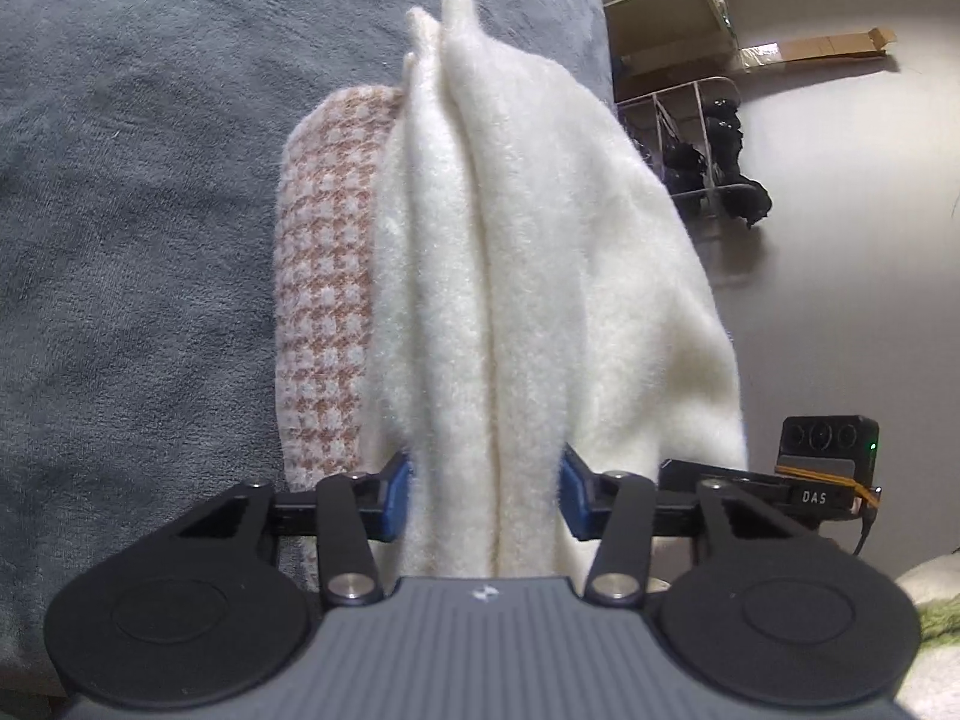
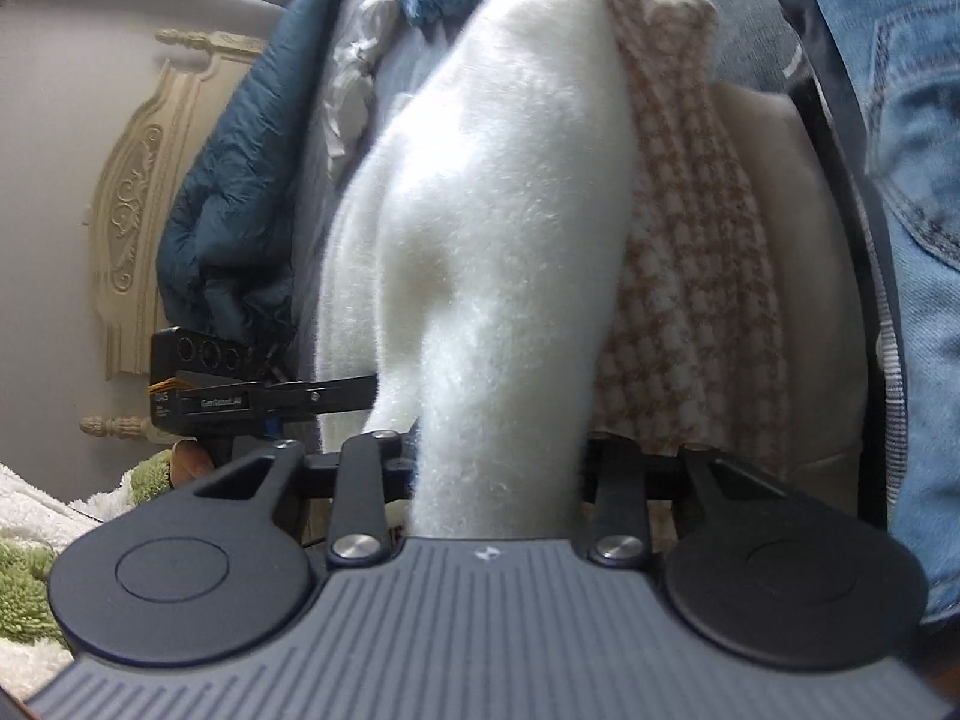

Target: Fold clothes

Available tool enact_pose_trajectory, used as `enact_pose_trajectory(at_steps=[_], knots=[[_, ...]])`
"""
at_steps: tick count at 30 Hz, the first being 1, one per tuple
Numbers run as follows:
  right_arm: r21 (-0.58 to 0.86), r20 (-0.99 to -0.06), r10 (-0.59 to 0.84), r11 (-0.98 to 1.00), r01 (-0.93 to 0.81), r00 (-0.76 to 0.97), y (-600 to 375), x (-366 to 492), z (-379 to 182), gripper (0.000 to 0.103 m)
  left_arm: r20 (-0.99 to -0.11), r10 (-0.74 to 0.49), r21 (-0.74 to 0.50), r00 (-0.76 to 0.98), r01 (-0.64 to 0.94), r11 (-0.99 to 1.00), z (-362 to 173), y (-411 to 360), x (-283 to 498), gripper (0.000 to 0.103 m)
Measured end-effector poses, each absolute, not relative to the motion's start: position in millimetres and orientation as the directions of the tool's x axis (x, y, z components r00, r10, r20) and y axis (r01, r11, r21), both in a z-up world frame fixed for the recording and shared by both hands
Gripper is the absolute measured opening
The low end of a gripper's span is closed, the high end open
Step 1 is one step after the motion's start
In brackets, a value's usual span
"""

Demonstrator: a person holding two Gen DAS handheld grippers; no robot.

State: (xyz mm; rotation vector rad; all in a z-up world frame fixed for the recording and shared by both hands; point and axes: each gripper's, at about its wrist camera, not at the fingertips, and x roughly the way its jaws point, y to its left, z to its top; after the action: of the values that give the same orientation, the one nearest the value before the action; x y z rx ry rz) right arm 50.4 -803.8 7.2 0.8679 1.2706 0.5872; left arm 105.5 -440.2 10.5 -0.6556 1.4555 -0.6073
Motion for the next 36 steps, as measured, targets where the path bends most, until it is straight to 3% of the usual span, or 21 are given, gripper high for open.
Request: enact_pose_trajectory(at_steps=[9, 15, 21, 24, 26, 27, 32, 36], knots=[[0.842, -0.535, 0.812, 0.537, 0.061, 0.233, -804.8, 39.0, 25.5, 0.031, -0.655, -0.755, -0.755, -0.007, -0.004, 0.655, 32.2, -430.7, 90.1, 0.044], [0.803, -0.597, 0.785, 0.585, 0.116, 0.166, -802.0, 17.1, 1.8, 0.030, -0.682, -0.727, -0.728, -0.081, -0.019, 0.685, -5.6, -436.9, 71.1, 0.046], [0.793, -0.606, 0.774, 0.605, 0.071, 0.180, -802.6, 18.8, 12.3, 0.031, -0.673, -0.736, -0.740, -0.079, 0.046, 0.671, 5.2, -437.5, 74.4, 0.048], [0.769, -0.639, 0.756, 0.628, 0.121, 0.138, -801.5, 19.1, -11.8, 0.040, -0.691, -0.715, -0.723, -0.103, 0.073, 0.687, -7.4, -439.6, 74.0, 0.060], [0.755, -0.652, 0.751, 0.629, 0.184, 0.110, -803.4, 20.4, -28.9, 0.063, -0.685, -0.720, -0.728, -0.110, 0.051, 0.684, -9.5, -436.9, 74.4, 0.064], [0.745, -0.660, 0.745, 0.632, 0.212, 0.098, -805.4, 21.0, -30.6, 0.065, -0.679, -0.726, -0.733, -0.107, 0.038, 0.679, -6.9, -434.5, 74.9, 0.064], [0.636, -0.772, 0.626, 0.759, 0.139, 0.112, -819.5, 23.7, 19.7, 0.067, -0.721, -0.693, -0.692, -0.022, 0.075, 0.718, 30.0, -413.5, 77.0, 0.064], [0.581, -0.779, 0.558, 0.814, -0.007, 0.287, -827.4, 46.5, 77.6, 0.064, -0.706, -0.696, -0.685, 0.131, 0.120, 0.718, 66.4, -403.3, 85.0, 0.063]])
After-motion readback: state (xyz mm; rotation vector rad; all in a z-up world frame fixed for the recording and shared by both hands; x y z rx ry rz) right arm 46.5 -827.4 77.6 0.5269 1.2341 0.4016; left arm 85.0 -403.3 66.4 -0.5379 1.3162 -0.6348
